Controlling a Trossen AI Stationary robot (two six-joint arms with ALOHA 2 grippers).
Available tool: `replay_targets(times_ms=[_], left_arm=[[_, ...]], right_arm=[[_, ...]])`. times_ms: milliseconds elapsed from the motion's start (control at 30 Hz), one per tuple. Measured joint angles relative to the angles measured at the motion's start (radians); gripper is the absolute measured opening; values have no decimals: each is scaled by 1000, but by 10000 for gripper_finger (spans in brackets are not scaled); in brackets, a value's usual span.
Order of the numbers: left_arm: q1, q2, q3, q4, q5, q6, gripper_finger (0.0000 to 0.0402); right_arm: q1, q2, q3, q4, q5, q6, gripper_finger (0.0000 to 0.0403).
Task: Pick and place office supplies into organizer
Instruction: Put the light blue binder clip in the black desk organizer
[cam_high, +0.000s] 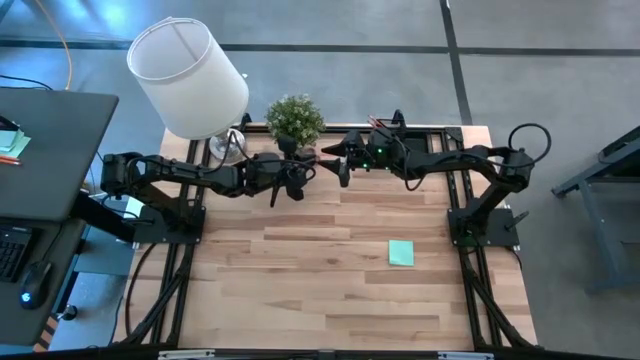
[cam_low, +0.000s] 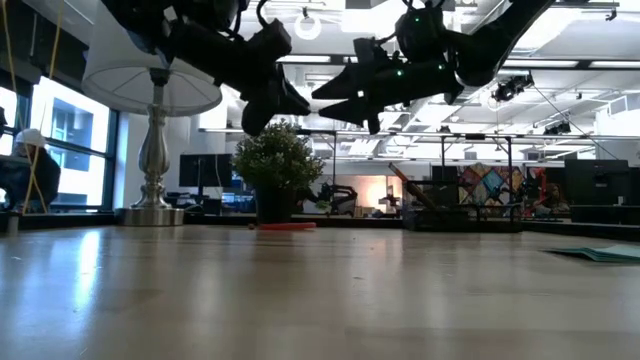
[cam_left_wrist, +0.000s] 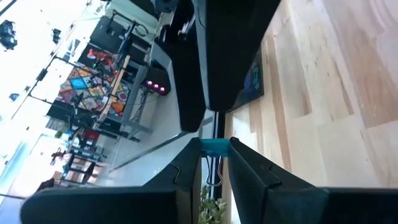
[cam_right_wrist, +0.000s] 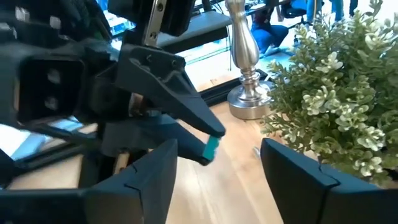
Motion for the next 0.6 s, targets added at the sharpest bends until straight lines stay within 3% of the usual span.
replay_targets(times_ms=[600], left_arm=[[-91, 0, 0, 75, -34, 90, 53]], right_arm=[[1, -2, 0, 17, -52, -6, 196]])
